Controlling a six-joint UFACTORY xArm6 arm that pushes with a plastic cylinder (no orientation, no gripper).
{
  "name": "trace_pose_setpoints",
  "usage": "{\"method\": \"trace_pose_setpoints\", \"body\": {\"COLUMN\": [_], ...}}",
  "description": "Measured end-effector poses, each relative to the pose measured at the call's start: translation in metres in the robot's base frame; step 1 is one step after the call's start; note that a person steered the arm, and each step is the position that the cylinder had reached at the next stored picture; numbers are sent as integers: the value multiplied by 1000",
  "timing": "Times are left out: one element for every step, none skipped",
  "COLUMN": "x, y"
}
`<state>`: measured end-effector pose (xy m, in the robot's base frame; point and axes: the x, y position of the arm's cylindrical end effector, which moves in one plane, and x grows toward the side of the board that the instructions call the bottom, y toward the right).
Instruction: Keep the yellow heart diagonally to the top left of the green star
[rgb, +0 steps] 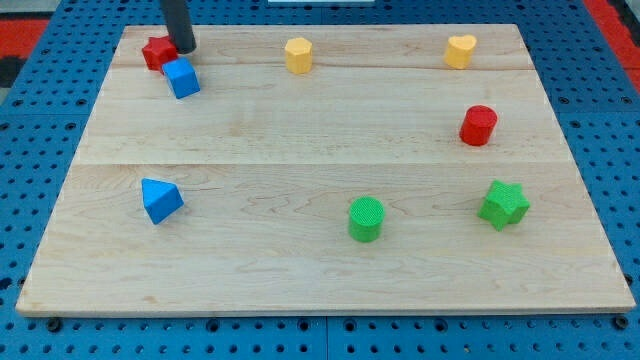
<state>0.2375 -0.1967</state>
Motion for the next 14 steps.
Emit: {"method": "trace_pose_setpoints", "body": {"x": [0, -1, -10, -12, -11, -13, -17, -22, -22, -35, -44, -44, -41, -45], "y": [3, 32, 72, 132, 142, 135, 134, 138, 161, 166, 193, 216, 294, 365]}}
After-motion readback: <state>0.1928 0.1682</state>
